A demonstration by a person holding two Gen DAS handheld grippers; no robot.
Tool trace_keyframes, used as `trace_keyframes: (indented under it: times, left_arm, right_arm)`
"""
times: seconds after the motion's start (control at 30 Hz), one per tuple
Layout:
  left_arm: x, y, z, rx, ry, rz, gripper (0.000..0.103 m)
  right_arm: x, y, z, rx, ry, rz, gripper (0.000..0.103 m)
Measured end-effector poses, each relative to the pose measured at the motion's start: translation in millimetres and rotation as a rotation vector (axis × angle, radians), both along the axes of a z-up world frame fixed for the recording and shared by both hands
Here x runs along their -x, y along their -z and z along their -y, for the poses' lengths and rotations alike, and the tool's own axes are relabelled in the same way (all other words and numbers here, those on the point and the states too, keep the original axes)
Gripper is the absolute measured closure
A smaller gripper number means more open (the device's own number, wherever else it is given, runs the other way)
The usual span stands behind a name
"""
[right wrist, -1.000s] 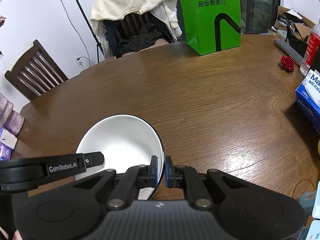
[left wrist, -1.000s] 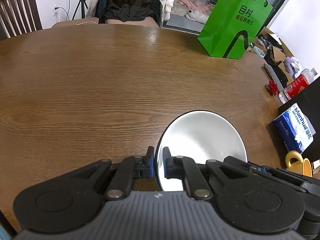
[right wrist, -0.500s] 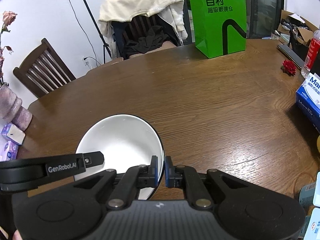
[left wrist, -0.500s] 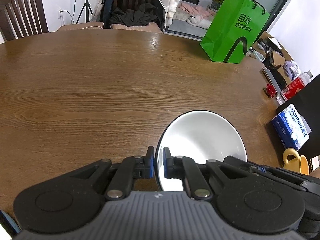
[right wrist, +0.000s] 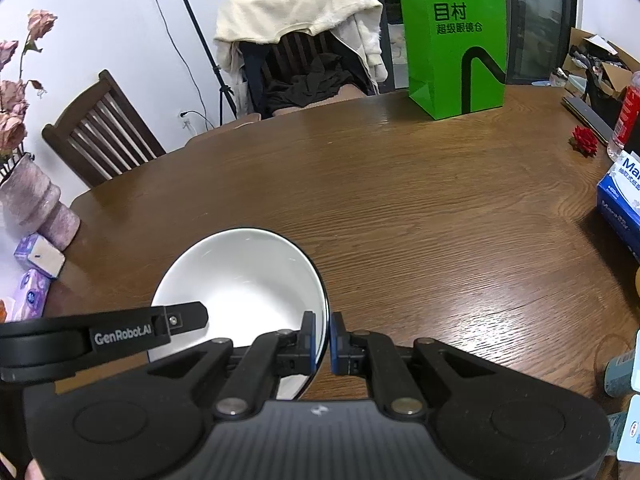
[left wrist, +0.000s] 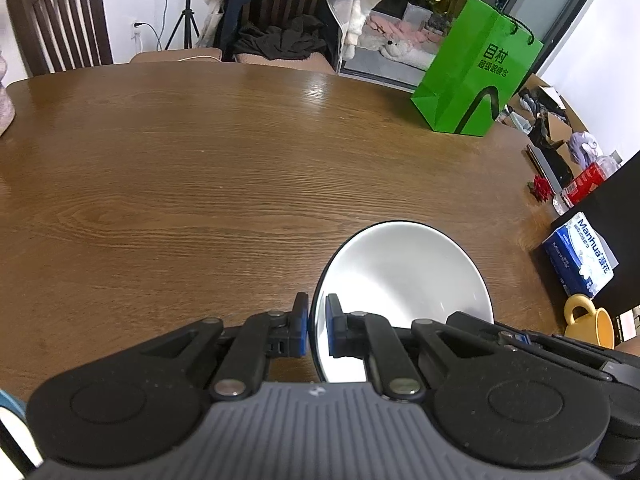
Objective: Organize plates and bowls
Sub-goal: 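Lift the white bowl with both grippers and carry it toward the blue bowl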
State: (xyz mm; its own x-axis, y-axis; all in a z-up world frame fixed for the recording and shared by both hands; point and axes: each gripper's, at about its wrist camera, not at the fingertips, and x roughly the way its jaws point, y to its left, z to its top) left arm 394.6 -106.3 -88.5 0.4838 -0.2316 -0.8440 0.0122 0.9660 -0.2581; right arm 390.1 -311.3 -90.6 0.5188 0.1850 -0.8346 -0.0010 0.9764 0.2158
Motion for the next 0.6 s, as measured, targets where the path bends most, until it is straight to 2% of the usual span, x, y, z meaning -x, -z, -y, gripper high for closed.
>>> trace_keyframes:
  times: [0.6]
  left_arm:
    - [34, -15, -51, 0.003, -0.059, 0.013, 0.094]
  right_arm:
    - [24, -16, -48, -0.007, -0.057, 0.015, 0.096]
